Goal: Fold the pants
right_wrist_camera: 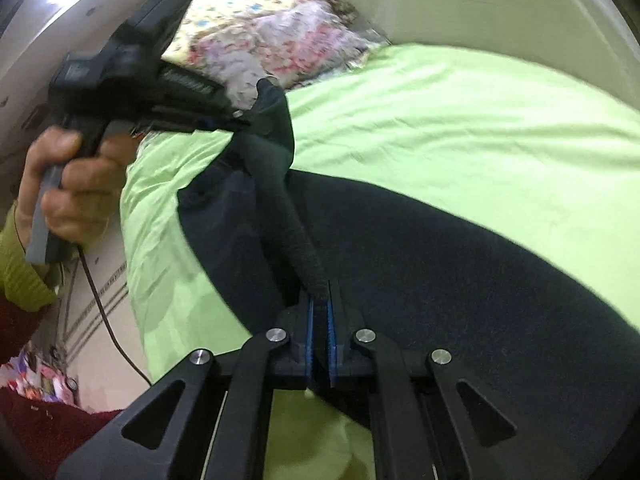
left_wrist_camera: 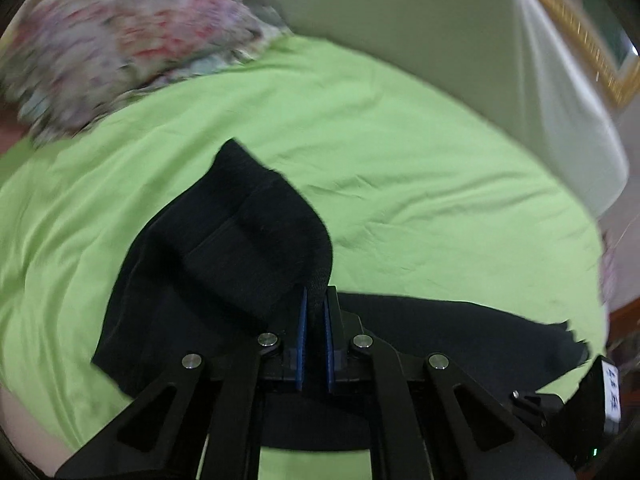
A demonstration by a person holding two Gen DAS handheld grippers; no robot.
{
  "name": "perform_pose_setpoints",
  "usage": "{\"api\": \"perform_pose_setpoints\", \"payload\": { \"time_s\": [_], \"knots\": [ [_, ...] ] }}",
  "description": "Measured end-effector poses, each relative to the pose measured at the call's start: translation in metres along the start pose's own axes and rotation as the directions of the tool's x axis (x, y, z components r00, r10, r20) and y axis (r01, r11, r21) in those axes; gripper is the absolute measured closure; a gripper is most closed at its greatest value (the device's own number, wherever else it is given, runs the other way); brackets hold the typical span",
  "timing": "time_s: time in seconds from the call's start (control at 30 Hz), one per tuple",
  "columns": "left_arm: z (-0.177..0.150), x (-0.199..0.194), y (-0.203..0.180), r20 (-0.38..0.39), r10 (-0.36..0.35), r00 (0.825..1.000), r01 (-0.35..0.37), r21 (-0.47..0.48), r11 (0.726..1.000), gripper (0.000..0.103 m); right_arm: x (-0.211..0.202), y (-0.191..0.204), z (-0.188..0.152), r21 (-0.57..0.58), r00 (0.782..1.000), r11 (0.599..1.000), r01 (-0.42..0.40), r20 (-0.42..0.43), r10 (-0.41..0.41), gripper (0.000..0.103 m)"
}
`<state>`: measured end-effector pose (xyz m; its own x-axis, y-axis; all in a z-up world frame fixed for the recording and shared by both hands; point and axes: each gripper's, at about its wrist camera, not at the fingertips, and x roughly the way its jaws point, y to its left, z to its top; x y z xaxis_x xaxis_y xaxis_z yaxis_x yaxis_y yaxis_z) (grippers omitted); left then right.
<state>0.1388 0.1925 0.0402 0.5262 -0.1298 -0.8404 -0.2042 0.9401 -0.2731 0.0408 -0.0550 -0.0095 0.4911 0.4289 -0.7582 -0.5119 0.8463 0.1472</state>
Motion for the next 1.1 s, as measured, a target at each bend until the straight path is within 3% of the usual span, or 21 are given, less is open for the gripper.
{"api": "perform_pose_setpoints", "payload": {
  "time_s": [0.27,0.5,0.77,0.97,1.03,1.1],
  "knots": [
    [-0.063,-0.045,0.038,0.093,-0.087,0.992,0.097,-0.111,0.989,0.098,0.003,0.021,-0.007,-0.111,0.993,0.991,0.08,-0.076,-0.088,0.097],
    [-0.089,-0.021,0.074,0.065,-0.121,0.991,0.131,-0.193,0.972,0.098,0.016,0.026,-0.014,-0.158,0.982,0.981,0.113,-0.134,-0.134,0.097],
    [-0.103,-0.016,0.088,0.062,-0.125,0.99,0.135,-0.195,0.972,0.098,0.019,0.029,-0.019,-0.163,0.976,0.98,0.114,-0.164,-0.141,0.096],
    [-0.111,-0.019,0.097,0.058,-0.098,0.994,0.108,-0.211,0.972,0.093,0.017,0.034,-0.017,-0.152,0.979,0.986,0.07,-0.18,-0.097,0.075],
    [-0.113,-0.026,0.1,0.054,-0.062,0.997,0.072,-0.211,0.975,0.084,0.012,0.036,-0.017,-0.135,0.984,0.99,0.025,-0.171,-0.048,0.064],
    [-0.114,-0.032,0.106,0.049,-0.044,0.998,0.054,-0.231,0.971,0.066,0.007,0.035,-0.016,-0.11,0.988,0.994,0.001,-0.151,-0.017,0.058]
  ]
}}
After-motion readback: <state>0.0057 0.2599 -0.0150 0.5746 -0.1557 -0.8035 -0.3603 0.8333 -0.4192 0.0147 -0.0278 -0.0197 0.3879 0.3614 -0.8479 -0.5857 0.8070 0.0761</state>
